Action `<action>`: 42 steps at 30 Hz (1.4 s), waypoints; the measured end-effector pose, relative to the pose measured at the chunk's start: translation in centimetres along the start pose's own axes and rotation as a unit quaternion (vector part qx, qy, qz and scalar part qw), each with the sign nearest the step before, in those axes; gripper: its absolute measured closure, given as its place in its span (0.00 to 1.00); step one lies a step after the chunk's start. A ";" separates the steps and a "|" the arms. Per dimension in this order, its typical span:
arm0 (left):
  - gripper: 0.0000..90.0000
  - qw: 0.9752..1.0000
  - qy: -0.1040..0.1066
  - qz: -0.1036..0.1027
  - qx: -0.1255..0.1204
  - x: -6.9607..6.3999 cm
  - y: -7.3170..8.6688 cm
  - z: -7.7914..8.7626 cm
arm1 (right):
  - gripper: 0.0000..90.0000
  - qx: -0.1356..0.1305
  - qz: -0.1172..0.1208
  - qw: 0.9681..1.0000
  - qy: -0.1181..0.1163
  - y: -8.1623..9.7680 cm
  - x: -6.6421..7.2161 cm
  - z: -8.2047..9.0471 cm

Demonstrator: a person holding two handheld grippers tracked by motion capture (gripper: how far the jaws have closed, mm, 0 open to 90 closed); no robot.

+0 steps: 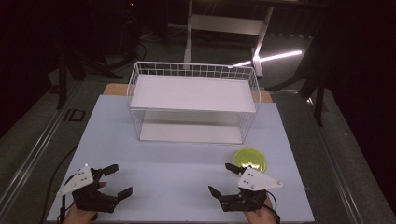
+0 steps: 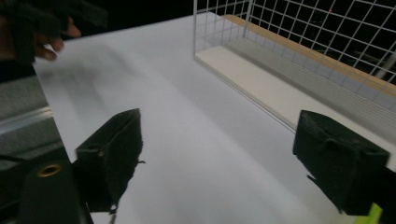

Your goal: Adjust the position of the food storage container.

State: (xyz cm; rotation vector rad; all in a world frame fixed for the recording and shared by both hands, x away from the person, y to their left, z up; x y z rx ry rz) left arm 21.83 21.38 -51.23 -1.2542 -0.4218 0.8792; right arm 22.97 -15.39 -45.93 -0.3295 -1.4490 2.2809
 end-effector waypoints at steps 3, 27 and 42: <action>0.00 1.000 -0.001 -0.001 0.000 0.0 0.0 0.0 | 0.15 -0.013 -0.006 1.000 -0.001 -0.8 -0.6 0.3; 0.00 1.000 -0.001 0.000 0.003 0.0 0.1 -0.1 | 0.26 -0.007 -0.051 0.988 0.144 0.8 -9.5 5.5; 0.00 1.000 -0.001 -0.002 0.007 0.0 0.2 -0.3 | 0.57 0.030 -0.084 0.975 0.204 5.6 -13.5 8.4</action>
Point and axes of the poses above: each handheld gripper's, and its own axes: z roughly backward along the jaws, y roughly out of its underside, x roughly to its left, the point moved 5 cm from there along -z, roughly forward along the jaws, and after that the axes turned 9 degrees about -y, right-handed, at the moved point
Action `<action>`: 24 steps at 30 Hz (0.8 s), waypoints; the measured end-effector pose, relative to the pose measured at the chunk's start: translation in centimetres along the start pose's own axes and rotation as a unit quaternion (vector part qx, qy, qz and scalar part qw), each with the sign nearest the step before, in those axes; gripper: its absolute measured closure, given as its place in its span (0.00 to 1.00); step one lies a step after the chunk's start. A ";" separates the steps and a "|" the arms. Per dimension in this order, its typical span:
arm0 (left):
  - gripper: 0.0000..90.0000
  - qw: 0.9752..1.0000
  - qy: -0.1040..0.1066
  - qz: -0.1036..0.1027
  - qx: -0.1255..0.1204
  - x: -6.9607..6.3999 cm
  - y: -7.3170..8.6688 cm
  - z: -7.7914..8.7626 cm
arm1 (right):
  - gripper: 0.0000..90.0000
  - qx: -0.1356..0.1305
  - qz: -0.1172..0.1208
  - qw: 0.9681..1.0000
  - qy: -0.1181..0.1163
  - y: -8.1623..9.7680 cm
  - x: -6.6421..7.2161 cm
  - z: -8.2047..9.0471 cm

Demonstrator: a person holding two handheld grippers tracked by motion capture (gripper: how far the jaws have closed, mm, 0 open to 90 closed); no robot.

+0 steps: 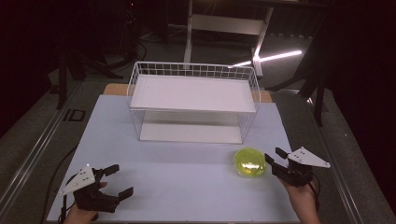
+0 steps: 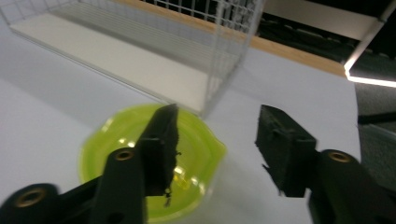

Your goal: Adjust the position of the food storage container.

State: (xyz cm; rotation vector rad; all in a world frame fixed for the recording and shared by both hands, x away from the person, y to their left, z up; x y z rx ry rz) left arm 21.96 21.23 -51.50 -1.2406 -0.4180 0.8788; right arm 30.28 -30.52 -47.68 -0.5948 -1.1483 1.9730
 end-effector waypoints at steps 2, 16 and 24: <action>0.00 1.000 0.000 0.001 0.000 0.0 0.0 0.0 | 0.63 0.005 -0.002 1.000 0.010 0.6 -0.5 0.0; 0.00 1.000 0.001 -0.001 0.001 -0.1 0.0 -0.1 | 1.00 0.093 -0.021 0.995 0.019 6.2 -1.9 -1.3; 0.00 1.000 0.001 -0.003 0.001 -0.1 0.0 -0.1 | 1.00 0.108 -0.031 0.994 -0.005 6.7 -1.0 -3.3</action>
Point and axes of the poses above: each handheld gripper's, and its own axes: z roughly backward along the jaws, y roughly out of its underside, x roughly to its left, the point moved 5 cm from there along -z, roughly forward along the jaws, and after that the axes turned 9 degrees about -y, right-handed, at the moved point
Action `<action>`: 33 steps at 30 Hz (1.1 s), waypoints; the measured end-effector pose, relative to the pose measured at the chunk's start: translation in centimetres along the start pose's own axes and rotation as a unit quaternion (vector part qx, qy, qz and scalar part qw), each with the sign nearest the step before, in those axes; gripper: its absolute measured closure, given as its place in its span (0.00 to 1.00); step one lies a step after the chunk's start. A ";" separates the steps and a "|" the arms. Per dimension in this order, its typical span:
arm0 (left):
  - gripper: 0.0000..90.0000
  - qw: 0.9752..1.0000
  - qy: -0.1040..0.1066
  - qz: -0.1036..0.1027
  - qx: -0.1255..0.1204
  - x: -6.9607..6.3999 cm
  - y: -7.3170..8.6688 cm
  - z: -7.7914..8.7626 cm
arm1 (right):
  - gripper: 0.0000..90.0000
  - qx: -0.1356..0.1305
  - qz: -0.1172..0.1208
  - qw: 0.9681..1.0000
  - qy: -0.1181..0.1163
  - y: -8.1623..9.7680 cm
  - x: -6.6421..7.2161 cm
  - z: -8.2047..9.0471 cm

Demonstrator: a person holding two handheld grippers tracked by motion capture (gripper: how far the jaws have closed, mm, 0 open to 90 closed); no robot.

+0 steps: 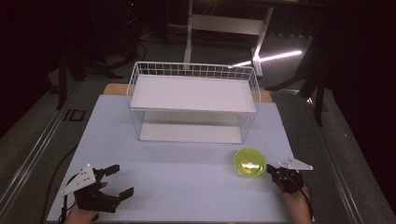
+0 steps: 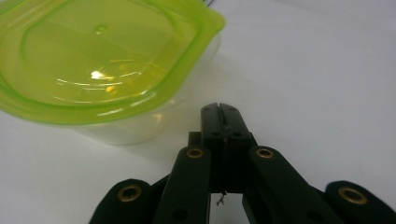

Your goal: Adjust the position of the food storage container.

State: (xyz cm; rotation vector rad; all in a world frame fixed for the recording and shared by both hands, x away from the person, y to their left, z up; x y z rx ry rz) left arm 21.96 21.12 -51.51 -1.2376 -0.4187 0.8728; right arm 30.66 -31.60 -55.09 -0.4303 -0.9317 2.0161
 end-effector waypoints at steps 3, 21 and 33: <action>0.00 1.000 0.000 0.001 -0.001 0.0 0.0 0.0 | 1.00 0.008 0.007 1.000 -0.006 -0.1 0.4 -0.5; 0.00 1.000 0.001 0.001 0.002 0.0 0.1 -0.1 | 1.00 0.029 0.023 0.998 -0.057 -1.6 3.6 -3.0; 0.00 1.000 0.004 0.000 0.002 -0.1 0.1 -0.1 | 1.00 0.037 0.039 0.994 -0.090 -3.8 6.6 -5.7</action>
Point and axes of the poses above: each handheld gripper's, and its own axes: z roughly backward along the jaws, y roughly out of its underside, x roughly to its left, the point moved 5 cm from there along -z, roughly forward along the jaws, and after that the axes turned 9 degrees about -y, right-handed, at the moved point
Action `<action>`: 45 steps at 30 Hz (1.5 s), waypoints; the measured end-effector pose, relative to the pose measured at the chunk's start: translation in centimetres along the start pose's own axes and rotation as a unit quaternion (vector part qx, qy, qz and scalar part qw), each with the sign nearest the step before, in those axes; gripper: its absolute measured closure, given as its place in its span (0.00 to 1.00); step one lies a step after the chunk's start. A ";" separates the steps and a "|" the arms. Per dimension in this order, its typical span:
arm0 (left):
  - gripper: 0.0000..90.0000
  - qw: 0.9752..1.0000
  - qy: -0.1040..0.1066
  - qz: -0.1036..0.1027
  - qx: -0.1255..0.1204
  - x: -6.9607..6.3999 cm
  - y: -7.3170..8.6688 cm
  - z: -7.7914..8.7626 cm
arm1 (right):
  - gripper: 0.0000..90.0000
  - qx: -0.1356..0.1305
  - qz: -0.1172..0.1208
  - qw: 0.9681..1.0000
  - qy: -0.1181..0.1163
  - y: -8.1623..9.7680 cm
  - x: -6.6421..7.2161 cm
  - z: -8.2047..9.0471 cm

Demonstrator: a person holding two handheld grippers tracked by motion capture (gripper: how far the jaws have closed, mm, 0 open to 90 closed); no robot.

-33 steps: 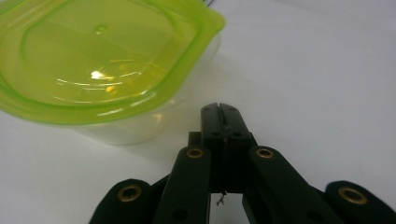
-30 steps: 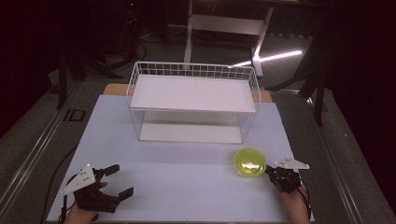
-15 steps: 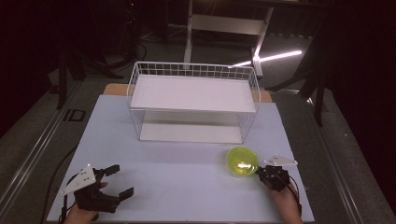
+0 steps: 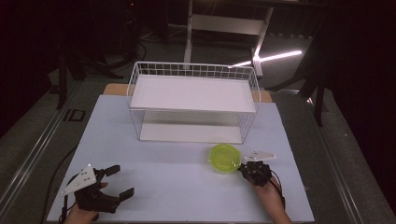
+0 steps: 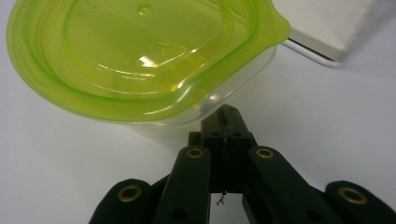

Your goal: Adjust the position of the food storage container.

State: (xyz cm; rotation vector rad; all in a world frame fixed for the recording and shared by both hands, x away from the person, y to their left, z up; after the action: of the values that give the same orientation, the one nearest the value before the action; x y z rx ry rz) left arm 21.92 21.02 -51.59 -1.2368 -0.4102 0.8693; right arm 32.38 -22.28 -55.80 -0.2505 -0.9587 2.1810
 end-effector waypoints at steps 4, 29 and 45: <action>0.00 1.000 0.000 0.000 -0.001 0.0 0.0 0.0 | 1.00 0.001 0.009 1.000 -0.012 -1.0 0.8 -1.0; 0.00 1.000 0.003 -0.011 0.001 -0.3 0.0 0.0 | 1.00 0.000 0.024 1.000 -0.019 -3.4 3.0 -3.8; 0.01 1.000 0.002 -0.012 0.001 -0.3 0.0 0.2 | 1.00 0.008 0.046 0.998 -0.036 -5.4 4.9 -6.7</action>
State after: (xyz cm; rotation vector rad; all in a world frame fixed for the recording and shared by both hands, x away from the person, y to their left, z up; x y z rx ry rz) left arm 21.65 20.93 -51.49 -1.2291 -0.4204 0.8467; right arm 34.76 -12.72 -56.17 -0.2139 -0.9876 2.2943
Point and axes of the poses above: each handheld gripper's, and its own axes: z roughly backward along the jaws, y roughly out of its underside, x roughly to its left, the point moved 5 cm from there along -z, roughly forward along the jaws, and after that the axes turned 9 degrees about -y, right-handed, at the moved point
